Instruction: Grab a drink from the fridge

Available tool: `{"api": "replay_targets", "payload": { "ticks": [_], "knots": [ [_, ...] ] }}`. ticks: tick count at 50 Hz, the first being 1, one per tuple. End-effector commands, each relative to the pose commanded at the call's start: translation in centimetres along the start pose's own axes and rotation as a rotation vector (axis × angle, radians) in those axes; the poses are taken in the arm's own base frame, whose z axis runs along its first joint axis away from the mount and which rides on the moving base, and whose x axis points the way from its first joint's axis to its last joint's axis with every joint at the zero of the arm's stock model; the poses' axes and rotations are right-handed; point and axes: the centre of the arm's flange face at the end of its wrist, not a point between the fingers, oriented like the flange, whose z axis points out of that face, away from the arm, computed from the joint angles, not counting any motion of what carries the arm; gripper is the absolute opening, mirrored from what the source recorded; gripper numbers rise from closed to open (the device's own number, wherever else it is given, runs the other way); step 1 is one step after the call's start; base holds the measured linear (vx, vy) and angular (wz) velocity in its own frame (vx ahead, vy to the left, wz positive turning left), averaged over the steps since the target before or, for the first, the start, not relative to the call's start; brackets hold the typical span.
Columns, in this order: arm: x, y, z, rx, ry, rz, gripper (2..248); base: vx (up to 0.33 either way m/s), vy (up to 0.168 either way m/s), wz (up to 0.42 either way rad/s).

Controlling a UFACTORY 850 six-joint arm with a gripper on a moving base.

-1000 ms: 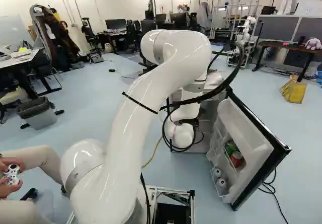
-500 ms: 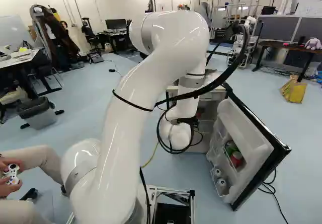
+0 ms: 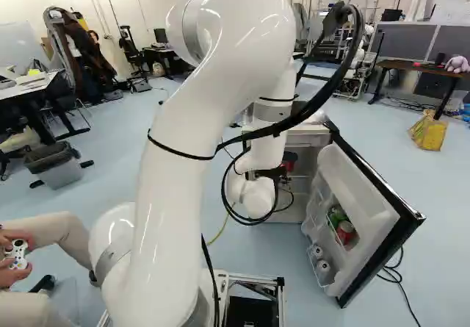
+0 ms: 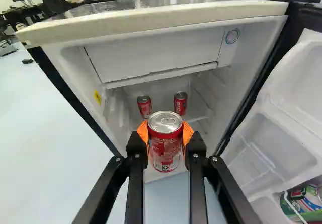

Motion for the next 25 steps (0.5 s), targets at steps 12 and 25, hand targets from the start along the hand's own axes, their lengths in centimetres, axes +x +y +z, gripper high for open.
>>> {"api": "replay_targets", "payload": {
  "ticks": [12,25],
  "knots": [
    [1.1,-0.4,-0.9,0.001,0.02,-0.01,86,0.0,0.0,0.0],
    [2.4,-0.6,-1.6,-0.001,0.046,-0.022,86,0.0,0.0,0.0]
  ]
}}
